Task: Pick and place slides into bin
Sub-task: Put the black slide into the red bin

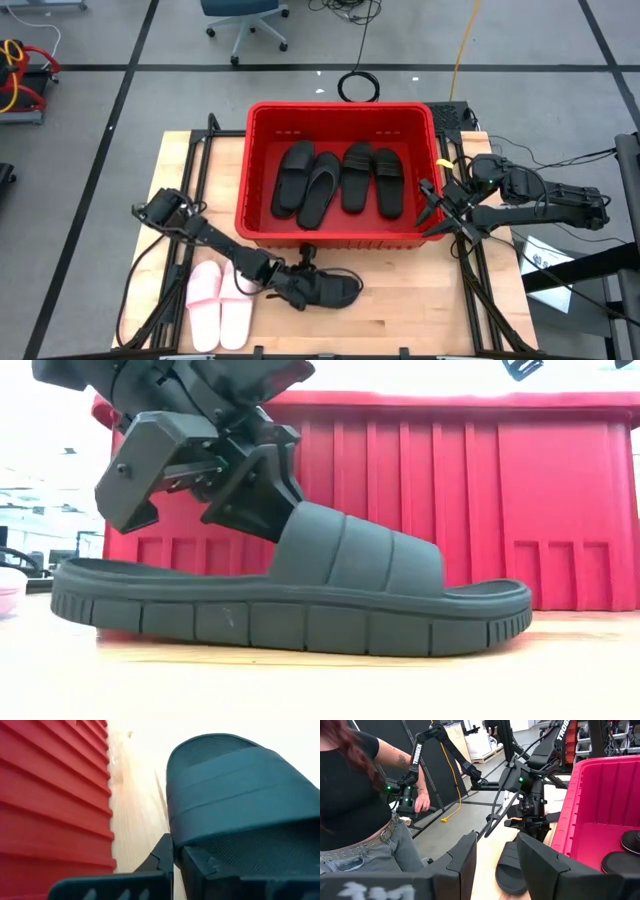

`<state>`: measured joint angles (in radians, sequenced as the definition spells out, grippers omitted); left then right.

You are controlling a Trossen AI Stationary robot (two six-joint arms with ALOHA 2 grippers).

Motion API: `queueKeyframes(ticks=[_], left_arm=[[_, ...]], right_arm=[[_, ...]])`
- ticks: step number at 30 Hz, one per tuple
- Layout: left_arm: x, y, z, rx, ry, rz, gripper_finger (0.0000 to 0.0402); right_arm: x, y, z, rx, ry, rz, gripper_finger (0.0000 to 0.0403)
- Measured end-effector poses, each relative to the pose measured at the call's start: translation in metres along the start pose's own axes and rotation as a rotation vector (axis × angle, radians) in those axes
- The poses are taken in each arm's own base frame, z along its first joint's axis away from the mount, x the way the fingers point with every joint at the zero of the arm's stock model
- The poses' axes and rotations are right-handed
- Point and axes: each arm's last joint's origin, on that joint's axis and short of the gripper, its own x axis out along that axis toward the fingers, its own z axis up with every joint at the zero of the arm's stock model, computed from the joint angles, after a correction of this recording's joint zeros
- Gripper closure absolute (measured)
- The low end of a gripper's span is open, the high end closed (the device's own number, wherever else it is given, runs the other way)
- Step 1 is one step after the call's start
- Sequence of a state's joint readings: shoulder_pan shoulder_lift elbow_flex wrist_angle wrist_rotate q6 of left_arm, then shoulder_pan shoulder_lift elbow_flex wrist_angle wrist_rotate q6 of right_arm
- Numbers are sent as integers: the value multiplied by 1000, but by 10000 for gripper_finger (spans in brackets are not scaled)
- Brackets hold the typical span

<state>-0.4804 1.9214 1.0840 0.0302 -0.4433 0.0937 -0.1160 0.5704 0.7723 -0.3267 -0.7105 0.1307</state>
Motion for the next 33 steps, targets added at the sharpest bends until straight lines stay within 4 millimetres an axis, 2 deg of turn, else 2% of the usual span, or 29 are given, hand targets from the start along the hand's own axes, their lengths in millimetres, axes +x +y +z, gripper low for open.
queueKeyframes(ticks=[8, 18, 22, 30, 33], left_arm=[[-5, 6, 4, -5, -16, -39, 397], [-47, 38, 21, -83, -55, -150, 399], [-75, 53, 43, -120, -117, -172, 400], [-116, 77, 91, -67, -77, -181, 401], [-129, 87, 101, -64, -50, -165, 401]], right_arm=[[0, 0, 0, 0, 0, -1, 273], [0, 0, 0, -2, -3, -2, 273], [0, 0, 1, -5, -6, -1, 273], [0, 0, 1, -10, -6, -2, 273], [0, 0, 1, -18, -6, -1, 273]])
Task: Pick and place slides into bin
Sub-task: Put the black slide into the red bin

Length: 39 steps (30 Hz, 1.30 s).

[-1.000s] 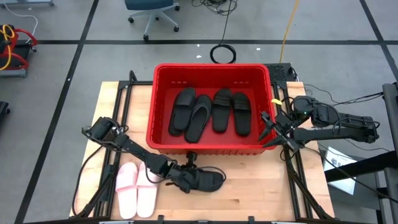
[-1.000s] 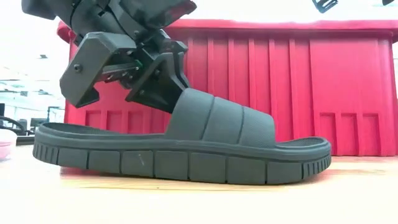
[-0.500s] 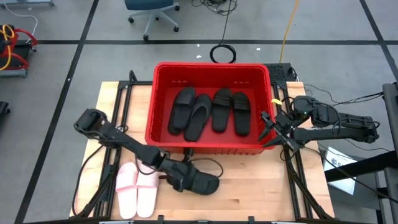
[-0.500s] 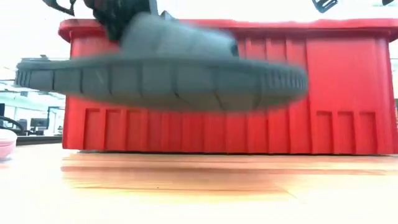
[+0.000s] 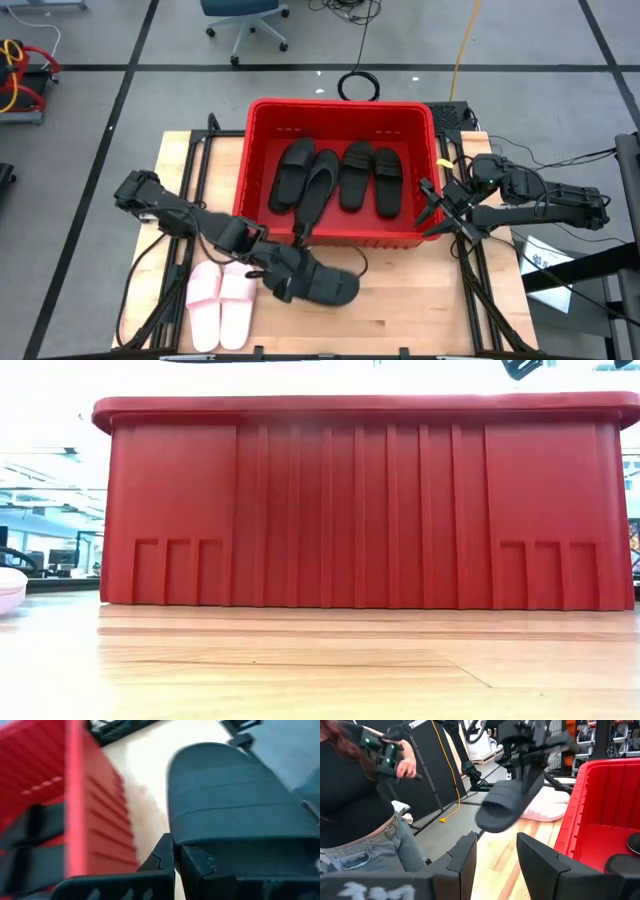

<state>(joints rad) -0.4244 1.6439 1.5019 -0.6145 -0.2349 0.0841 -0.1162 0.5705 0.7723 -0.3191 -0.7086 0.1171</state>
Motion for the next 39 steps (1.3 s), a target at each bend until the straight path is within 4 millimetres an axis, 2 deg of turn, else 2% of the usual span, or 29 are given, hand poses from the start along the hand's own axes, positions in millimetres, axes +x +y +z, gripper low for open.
queueKeyframes(ticks=[7, 11, 16, 23, 29, 36, 39], left_arm=[[-29, 16, 21, 21, 17, 75, 401], [-48, 33, 41, -15, -69, 138, 401], [-74, 60, 58, -74, -129, 288, 401], [-103, 109, 67, -326, -207, 619, 401], [-105, 151, 54, -623, -247, 810, 401], [-84, 195, 29, -987, -320, 898, 401], [-70, 204, 12, -1083, -292, 934, 401]], right_arm=[[0, 0, 0, -1, 0, 0, 273], [0, 0, 0, -2, 0, 0, 273], [0, 0, 0, -38, 0, 0, 273], [0, 0, 0, -125, 0, 0, 273], [0, -1, 0, -200, -1, -51, 273], [0, -5, 1, -262, 2, -163, 273], [0, -5, 1, -297, 5, -163, 273]])
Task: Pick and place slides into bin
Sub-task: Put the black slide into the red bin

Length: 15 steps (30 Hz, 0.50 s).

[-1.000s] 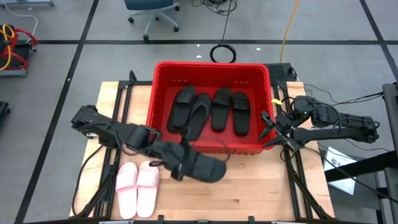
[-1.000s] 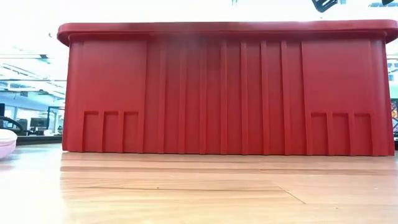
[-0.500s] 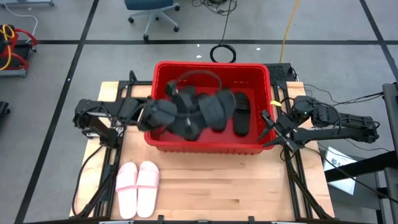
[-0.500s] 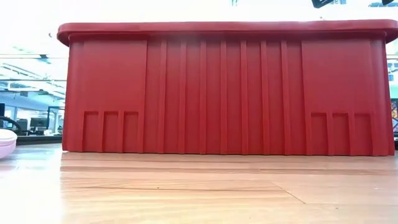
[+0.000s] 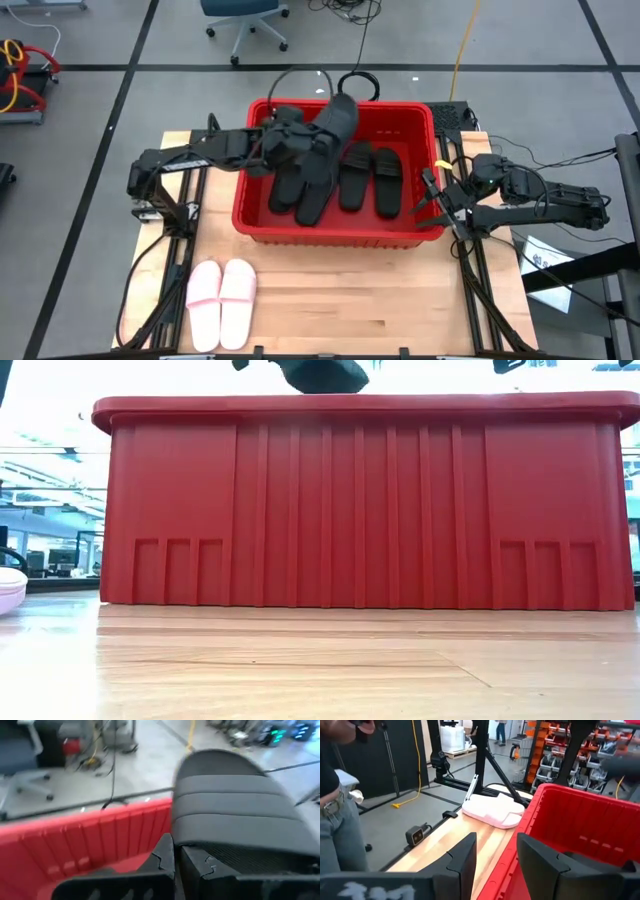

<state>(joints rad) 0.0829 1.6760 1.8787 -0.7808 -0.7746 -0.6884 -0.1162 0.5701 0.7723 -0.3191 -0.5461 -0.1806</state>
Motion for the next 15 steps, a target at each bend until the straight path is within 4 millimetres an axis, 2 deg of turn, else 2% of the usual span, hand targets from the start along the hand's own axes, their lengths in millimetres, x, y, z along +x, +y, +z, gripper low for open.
queueKeyframes(ticks=[7, 15], left_arm=[[39, 11, -36, -161, 19, 66, 401], [62, 28, -79, -334, 67, 156, 401]], right_arm=[[0, 0, 0, -69, 0, 0, 273], [0, 0, 0, -98, 0, 0, 273]])
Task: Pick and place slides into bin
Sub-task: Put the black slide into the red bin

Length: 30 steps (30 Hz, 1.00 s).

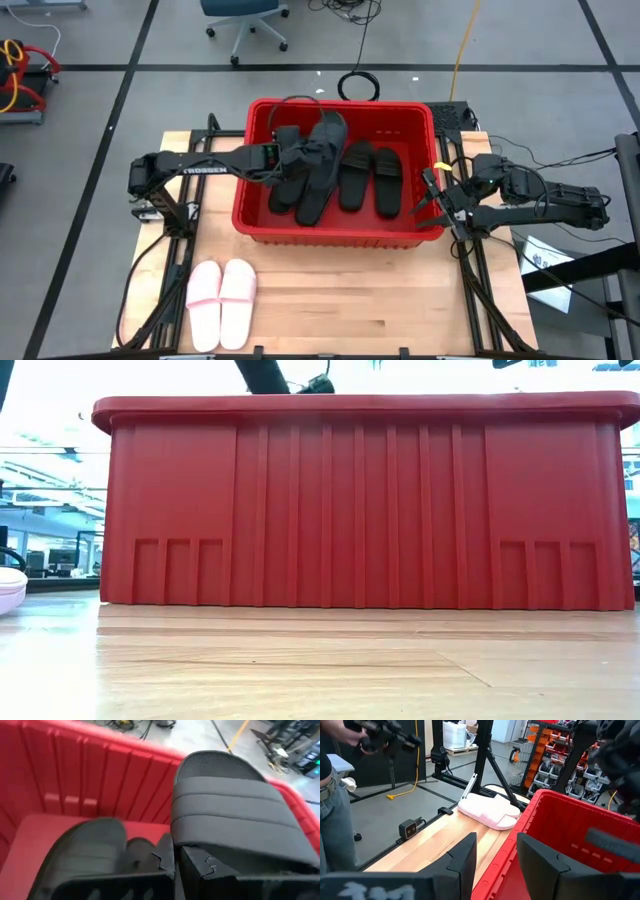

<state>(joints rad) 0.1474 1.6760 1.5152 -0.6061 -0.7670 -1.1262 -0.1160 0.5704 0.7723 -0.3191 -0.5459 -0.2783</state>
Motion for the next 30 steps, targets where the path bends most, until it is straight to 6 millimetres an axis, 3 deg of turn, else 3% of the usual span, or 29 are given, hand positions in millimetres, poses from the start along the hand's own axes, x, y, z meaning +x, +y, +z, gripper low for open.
queueKeyframes(ticks=[7, 14, 22, 30], left_arm=[[19, 18, -31, -57, 41, -6, 401], [28, 33, -47, -61, 52, 29, 401], [55, 31, -74, 51, 75, 61, 401], [65, 33, -86, 73, 89, 103, 401]], right_arm=[[0, 0, 0, 0, 0, 0, 273], [0, 0, 0, -3, 0, 0, 273], [0, 0, 0, -58, -3, -3, 273], [0, 0, 1, -51, -4, -4, 273]])
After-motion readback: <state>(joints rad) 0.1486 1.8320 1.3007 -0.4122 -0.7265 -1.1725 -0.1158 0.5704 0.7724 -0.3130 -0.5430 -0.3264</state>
